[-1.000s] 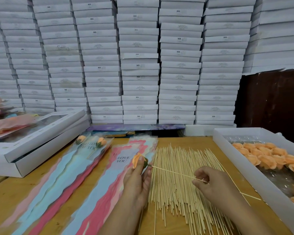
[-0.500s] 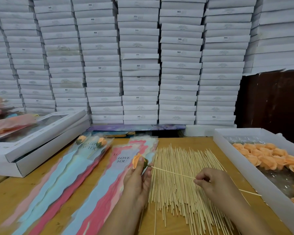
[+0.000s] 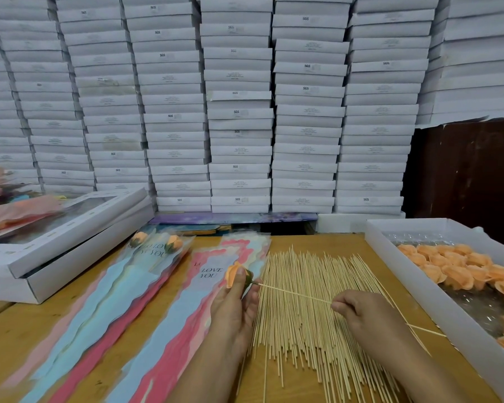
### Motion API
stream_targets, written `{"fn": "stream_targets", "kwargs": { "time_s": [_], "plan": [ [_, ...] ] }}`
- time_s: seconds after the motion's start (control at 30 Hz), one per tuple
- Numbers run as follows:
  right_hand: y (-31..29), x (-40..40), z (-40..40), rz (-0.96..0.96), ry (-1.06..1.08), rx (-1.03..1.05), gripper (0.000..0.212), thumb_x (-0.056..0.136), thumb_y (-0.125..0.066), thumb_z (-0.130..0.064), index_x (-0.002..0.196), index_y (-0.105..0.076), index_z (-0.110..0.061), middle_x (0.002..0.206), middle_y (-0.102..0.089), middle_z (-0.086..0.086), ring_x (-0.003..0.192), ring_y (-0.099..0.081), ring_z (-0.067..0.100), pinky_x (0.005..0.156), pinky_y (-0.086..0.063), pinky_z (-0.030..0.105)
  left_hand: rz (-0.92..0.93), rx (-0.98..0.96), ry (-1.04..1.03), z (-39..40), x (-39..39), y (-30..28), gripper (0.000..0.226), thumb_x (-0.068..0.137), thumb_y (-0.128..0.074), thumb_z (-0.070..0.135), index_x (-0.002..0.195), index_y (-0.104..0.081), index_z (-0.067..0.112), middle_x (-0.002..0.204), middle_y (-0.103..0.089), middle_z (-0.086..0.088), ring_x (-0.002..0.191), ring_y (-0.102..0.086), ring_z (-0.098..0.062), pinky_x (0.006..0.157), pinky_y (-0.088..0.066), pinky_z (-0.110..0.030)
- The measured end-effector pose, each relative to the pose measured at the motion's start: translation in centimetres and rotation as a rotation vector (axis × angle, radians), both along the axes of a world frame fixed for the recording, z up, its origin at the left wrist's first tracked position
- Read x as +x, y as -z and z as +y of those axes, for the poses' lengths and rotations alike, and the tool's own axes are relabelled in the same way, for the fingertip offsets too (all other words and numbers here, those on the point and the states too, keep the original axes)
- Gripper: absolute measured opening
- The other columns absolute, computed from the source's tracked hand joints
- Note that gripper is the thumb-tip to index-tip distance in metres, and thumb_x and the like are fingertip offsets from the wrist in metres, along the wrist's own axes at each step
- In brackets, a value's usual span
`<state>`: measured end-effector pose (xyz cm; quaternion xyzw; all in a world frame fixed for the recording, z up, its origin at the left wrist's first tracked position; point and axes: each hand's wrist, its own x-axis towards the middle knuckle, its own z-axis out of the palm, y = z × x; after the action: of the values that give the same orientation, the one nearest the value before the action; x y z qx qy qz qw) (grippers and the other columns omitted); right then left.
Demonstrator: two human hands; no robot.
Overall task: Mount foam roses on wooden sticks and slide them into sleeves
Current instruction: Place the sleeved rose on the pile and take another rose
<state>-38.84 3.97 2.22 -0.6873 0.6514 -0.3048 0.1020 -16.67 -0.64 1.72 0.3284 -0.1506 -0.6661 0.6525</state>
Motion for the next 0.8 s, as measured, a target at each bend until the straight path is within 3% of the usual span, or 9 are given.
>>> {"fn": "stream_targets", "kwargs": {
  "time_s": [0.13,0.23,0.3,0.43,0.53,0.63,0.73,0.8],
  "plan": [
    [0.3,-0.1,-0.3,-0.024,0.006,0.000,0.021,0.098,-0.058,-0.027,0.079,-0.065,-0.034,0.066,-0.065,-0.006,0.058,-0.057,0.008,0.059,-0.048,0.029,-0.002,-0.023,0.002,0.2,-0.2,-0.4,0.044,0.085,-0.074,0.023,0.119,-0.063,-0.002,0.084,-0.075,-0.017,0.059,-0.071,-0.016,0.050,-0.059,-0.022],
    [0.3,-0.1,-0.4,-0.093,0.028,-0.049,0.026,0.097,-0.060,-0.025,0.073,-0.065,-0.033,0.064,-0.065,-0.006,0.058,-0.057,0.007,0.056,-0.046,0.027,-0.086,-0.091,-0.018,0.4,-0.5,-1.1,0.052,0.076,-0.076,0.034,0.118,-0.065,0.006,0.105,-0.076,-0.011,0.085,-0.077,-0.019,0.064,-0.063,-0.026],
    [0.3,-0.2,-0.3,-0.144,0.053,-0.092,0.024,0.097,-0.061,-0.025,0.075,-0.069,-0.027,0.068,-0.068,-0.005,0.062,-0.061,0.010,0.062,-0.051,0.033,-0.186,-0.071,0.005,0.7,-0.6,-1.5,0.041,0.078,-0.076,0.035,0.109,-0.065,0.012,0.110,-0.074,-0.012,0.095,-0.075,-0.022,0.066,-0.063,-0.026],
    [0.3,-0.4,-0.4,-0.150,0.120,-0.177,0.018,0.098,-0.059,-0.023,0.084,-0.071,-0.022,0.075,-0.070,-0.006,0.069,-0.063,0.009,0.067,-0.054,0.034,-0.409,0.024,0.115,0.9,-0.4,-3.2,0.025,0.095,-0.065,0.007,0.118,-0.060,0.001,0.107,-0.073,-0.019,0.085,-0.073,-0.023,0.057,-0.061,-0.025],
    [0.3,-0.5,-0.6,-0.188,0.153,-0.235,0.015,0.097,-0.061,-0.021,0.086,-0.071,-0.024,0.072,-0.068,-0.012,0.068,-0.061,0.005,0.061,-0.050,0.026,-0.573,-0.106,0.191,1.1,0.1,-6.2,0.027,0.092,-0.063,0.000,0.118,-0.061,0.008,0.100,-0.077,-0.014,0.078,-0.074,-0.020,0.062,-0.061,-0.026],
    [0.4,-0.6,-0.6,-0.235,0.172,-0.274,0.019,0.097,-0.061,-0.019,0.081,-0.066,-0.028,0.065,-0.065,-0.013,0.061,-0.060,0.004,0.056,-0.046,0.025,-0.993,-0.204,0.171,0.3,1.7,-8.4,0.023,0.091,-0.066,0.008,0.113,-0.067,0.013,0.097,-0.078,-0.008,0.074,-0.072,-0.014,0.068,-0.058,-0.026],
    [0.3,-0.4,-0.4,-0.251,0.168,-0.301,0.025,0.096,-0.062,-0.018,0.079,-0.059,-0.036,0.069,-0.067,-0.013,0.066,-0.061,0.005,0.060,-0.049,0.028,-1.643,-0.162,-0.006,-1.8,4.9,-7.6,0.030,0.095,-0.060,0.014,0.125,-0.064,0.012,0.123,-0.068,-0.008,0.102,-0.064,-0.018,0.091,-0.051,-0.033],
    [0.3,-0.4,-0.4,-0.253,0.160,-0.306,0.026,0.096,-0.062,-0.018,0.078,-0.058,-0.036,0.072,-0.068,-0.009,0.067,-0.063,0.009,0.063,-0.053,0.034,-1.962,-0.081,0.056,-2.4,7.1,-5.9,0.048,0.099,-0.057,0.029,0.143,-0.049,0.011,0.139,-0.059,-0.009,0.121,-0.058,-0.022,0.099,-0.046,-0.034]
  ]
}}
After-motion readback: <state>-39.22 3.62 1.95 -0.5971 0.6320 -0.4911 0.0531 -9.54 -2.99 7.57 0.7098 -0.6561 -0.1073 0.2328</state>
